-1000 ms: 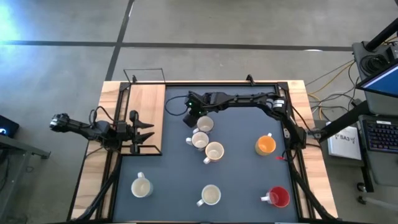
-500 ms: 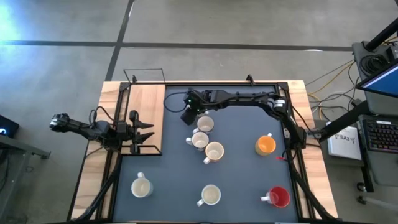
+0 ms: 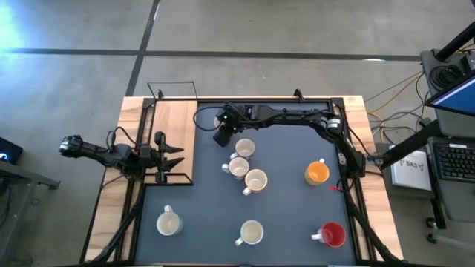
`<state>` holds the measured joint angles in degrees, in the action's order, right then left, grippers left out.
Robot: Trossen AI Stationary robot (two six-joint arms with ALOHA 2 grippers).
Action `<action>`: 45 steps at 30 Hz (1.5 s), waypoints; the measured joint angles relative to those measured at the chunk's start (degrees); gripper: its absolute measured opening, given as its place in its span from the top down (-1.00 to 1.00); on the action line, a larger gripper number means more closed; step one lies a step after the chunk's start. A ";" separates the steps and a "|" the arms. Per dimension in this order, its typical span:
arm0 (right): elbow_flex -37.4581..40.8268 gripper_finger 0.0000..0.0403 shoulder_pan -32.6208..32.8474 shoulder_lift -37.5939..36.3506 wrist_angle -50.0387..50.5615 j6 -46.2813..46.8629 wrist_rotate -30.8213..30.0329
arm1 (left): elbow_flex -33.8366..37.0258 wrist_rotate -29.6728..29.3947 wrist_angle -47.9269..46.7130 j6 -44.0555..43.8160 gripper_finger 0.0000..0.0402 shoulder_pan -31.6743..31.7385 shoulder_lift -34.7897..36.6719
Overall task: Place coffee mugs
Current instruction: Put the gray patterned mug on the shelf
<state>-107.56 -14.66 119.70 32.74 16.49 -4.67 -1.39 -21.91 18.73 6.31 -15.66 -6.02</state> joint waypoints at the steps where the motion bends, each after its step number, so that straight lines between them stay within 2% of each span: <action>1: 0.00 0.47 0.00 0.00 -0.01 0.02 0.01 | 0.00 0.00 0.00 0.02 0.34 0.00 0.00; 7: -1.50 0.47 0.32 -1.12 3.64 2.63 0.61 | 0.00 0.00 0.00 -0.01 0.34 0.00 0.00; 16: -4.41 0.52 3.80 -2.69 21.16 6.09 0.61 | 0.00 0.00 0.04 0.01 0.34 0.00 0.00; 23: -4.49 0.57 8.18 -4.75 25.85 6.19 0.63 | 0.00 0.00 0.06 0.00 0.34 0.00 -0.02; 28: -4.16 0.61 11.27 -9.22 29.62 6.03 0.05 | 0.00 0.00 0.00 0.02 0.34 0.00 -0.04; 37: 3.44 0.62 17.63 -20.91 31.57 10.11 -7.13 | 0.00 0.00 0.00 -0.01 0.34 0.00 -0.11; 42: 8.67 0.62 20.46 -26.82 31.06 17.17 -10.90 | 0.02 0.00 0.31 0.03 0.34 0.00 -0.15; 45: 11.53 0.63 21.93 -29.47 30.81 21.26 -13.22 | 0.02 0.00 5.20 2.25 0.34 0.00 -0.63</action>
<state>-96.03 7.27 90.23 63.55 37.75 -17.89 -1.37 -21.91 23.93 8.56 -15.66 -6.66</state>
